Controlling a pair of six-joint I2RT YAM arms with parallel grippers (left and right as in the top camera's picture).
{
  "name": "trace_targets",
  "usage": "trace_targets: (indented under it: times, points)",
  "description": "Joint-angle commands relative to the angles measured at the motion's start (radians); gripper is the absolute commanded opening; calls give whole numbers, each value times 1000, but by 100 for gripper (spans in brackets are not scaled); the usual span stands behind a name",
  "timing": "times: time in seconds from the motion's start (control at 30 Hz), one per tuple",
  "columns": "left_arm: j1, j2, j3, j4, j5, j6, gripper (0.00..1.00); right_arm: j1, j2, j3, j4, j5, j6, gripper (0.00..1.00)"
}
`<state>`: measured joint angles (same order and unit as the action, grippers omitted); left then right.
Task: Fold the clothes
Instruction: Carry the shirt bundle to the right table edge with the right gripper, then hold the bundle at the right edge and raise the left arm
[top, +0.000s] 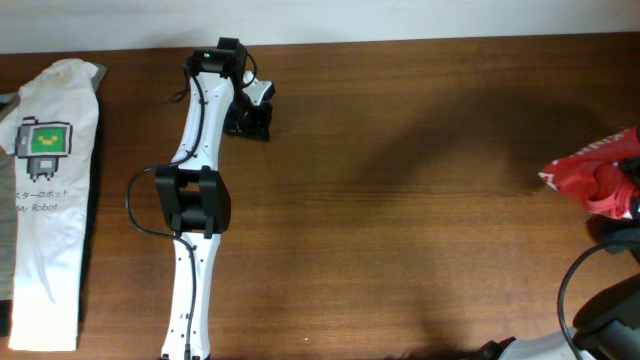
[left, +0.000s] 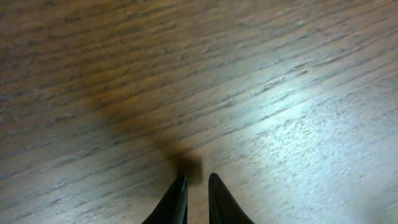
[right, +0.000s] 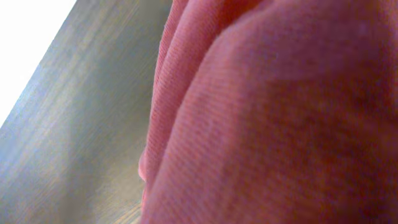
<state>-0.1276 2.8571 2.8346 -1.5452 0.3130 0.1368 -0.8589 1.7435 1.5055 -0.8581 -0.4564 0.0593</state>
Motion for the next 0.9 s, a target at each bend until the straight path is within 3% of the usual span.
trace_targets:
  times: [0.0, 0.2, 0.47, 0.6, 0.63, 0.67, 0.7, 0.87]
  points:
    - [-2, -15, -21, -16, -21, -2, 13, -48, 21, 24, 55, -2, -38, 4]
    - [-3, -15, -21, -29, -17, -10, 13, -128, 53, 25, 191, 130, -53, 4]
    - [-3, -15, -21, -50, -2, -10, 13, -230, 150, 24, 238, 85, -52, 4]
    - [-10, -15, -21, -57, 6, -10, 19, -235, 173, 24, 250, 73, -45, 4]
    - [-12, -15, -21, -58, 6, -10, 20, -235, 173, 25, 253, 76, -40, 9]
    - [-16, -15, -21, -57, 6, -10, 22, -236, 173, 25, 255, 76, -40, 60]
    - [-19, -15, -21, -57, 6, -9, 24, -237, 173, 25, 257, 77, -40, 99]
    - [-49, -15, -21, -42, 6, -9, 26, -314, 173, 25, 225, 225, 156, 99]
